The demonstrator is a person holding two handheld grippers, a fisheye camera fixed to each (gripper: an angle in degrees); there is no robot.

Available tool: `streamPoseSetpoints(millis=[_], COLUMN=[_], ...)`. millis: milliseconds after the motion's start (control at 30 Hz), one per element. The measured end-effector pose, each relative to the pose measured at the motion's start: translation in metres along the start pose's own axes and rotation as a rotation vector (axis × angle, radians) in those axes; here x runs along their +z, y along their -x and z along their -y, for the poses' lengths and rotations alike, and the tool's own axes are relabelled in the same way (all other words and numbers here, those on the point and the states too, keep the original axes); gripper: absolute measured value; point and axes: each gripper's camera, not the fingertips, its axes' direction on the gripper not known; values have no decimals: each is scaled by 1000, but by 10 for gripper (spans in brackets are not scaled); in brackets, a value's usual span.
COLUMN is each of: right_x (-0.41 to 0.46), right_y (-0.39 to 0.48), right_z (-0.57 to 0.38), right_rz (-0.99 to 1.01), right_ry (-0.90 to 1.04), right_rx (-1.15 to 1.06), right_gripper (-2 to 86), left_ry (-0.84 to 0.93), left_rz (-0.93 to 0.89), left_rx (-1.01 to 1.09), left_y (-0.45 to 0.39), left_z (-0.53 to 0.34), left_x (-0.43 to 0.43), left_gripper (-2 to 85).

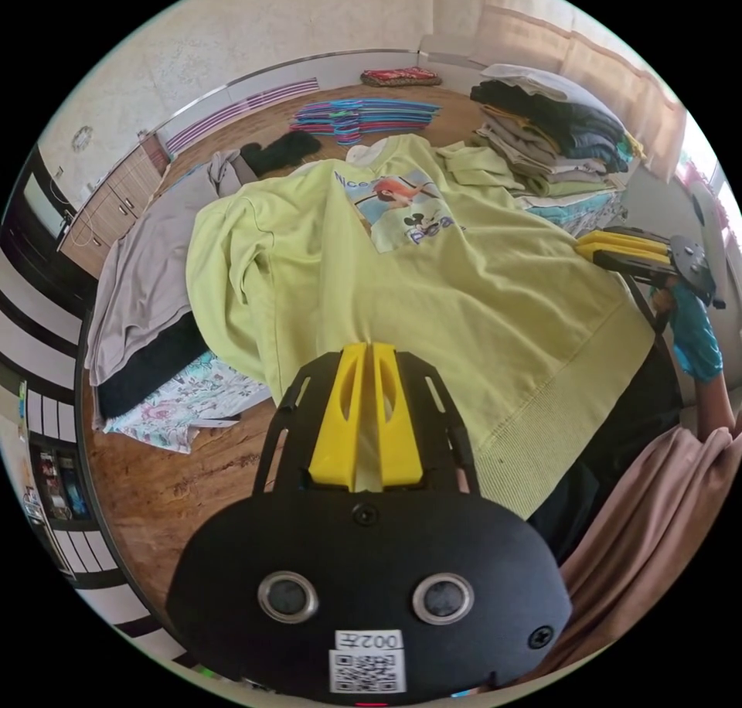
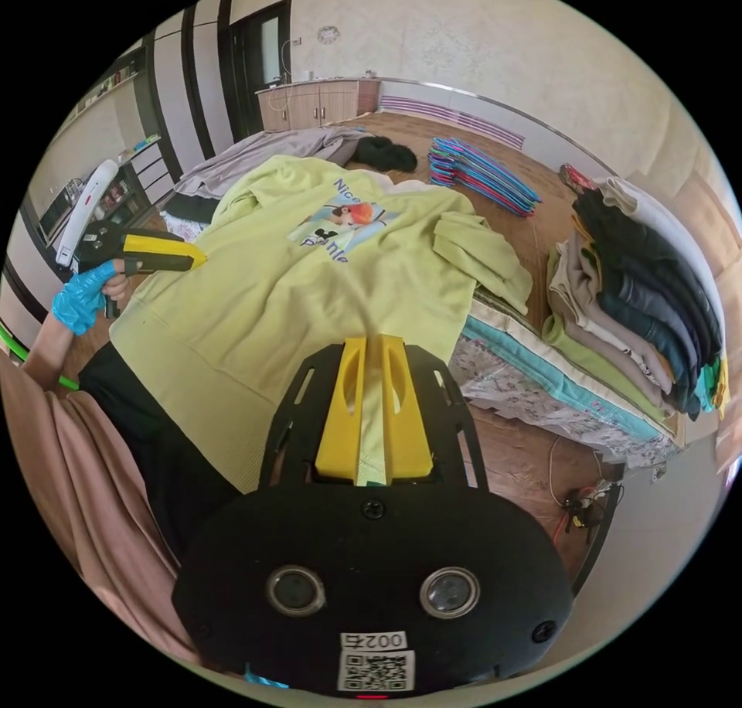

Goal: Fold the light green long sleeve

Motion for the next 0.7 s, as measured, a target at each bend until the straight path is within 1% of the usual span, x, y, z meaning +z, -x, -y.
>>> streamPoseSetpoints(millis=[700], right_x=[7], right_y=[-3], right_z=[1], right_rz=[-2], right_ry=[3], right_rx=[-11], right_gripper=[30], left_ry=[-3], left_rz=[-20], left_rx=[-8], left_y=[18], left_z=[-6], left_x=[12], left_gripper=[-16])
